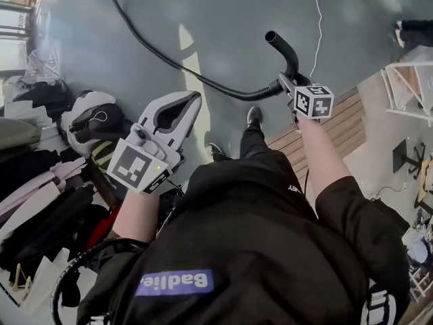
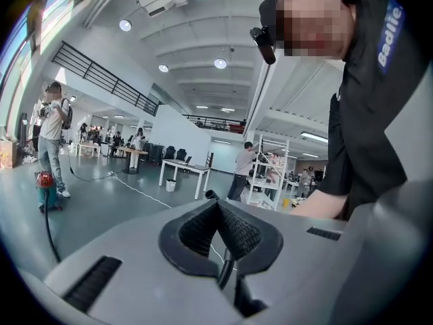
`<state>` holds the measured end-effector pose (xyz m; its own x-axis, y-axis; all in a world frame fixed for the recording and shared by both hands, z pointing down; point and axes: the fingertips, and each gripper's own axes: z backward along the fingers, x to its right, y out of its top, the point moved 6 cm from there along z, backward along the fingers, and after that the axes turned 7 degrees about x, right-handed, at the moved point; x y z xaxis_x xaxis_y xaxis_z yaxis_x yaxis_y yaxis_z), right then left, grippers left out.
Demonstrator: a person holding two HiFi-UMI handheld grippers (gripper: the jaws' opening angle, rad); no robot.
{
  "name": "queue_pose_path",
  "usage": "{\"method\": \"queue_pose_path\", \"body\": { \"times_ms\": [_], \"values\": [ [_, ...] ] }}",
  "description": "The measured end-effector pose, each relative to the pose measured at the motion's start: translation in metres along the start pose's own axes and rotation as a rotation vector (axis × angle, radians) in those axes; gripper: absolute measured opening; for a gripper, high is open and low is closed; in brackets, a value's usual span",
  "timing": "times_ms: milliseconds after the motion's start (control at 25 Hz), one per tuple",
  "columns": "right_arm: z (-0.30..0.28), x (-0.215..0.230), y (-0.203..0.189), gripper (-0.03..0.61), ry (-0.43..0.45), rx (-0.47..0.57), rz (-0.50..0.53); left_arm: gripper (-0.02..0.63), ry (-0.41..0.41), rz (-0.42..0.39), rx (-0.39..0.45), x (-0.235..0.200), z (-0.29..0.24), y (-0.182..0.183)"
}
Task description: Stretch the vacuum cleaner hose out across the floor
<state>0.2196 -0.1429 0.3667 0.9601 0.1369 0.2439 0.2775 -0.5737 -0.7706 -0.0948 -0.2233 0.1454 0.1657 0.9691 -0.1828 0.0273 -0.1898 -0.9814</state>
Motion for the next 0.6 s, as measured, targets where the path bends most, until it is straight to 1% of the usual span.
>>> {"method": "queue_pose_path", "body": {
  "times_ms": [120, 240, 400, 600],
  "values": [
    [0.023, -0.028, -0.016, 0.175, -0.024, 0.019, -0.041, -0.005, -0.019, 0.035, 0.0, 0.005, 0.037, -0.019],
    [0.044, -0.043, -0.025, 0.175, -0.037, 0.039, -0.081, -0.005, -0.036, 0.051, 0.023, 0.016, 0.055, -0.025],
    [0.064, -0.042, -0.035, 0.175, -0.041, 0.042, -0.108, -0.005, -0.041, 0.069, 0.045, 0.037, 0.063, -0.036],
    [0.06, -0.032, -0.042, 0.175, -0.022, 0.036, -0.112, -0.005, 0.013, 0.052, 0.049, 0.053, 0.068, -0.037]
  ]
}}
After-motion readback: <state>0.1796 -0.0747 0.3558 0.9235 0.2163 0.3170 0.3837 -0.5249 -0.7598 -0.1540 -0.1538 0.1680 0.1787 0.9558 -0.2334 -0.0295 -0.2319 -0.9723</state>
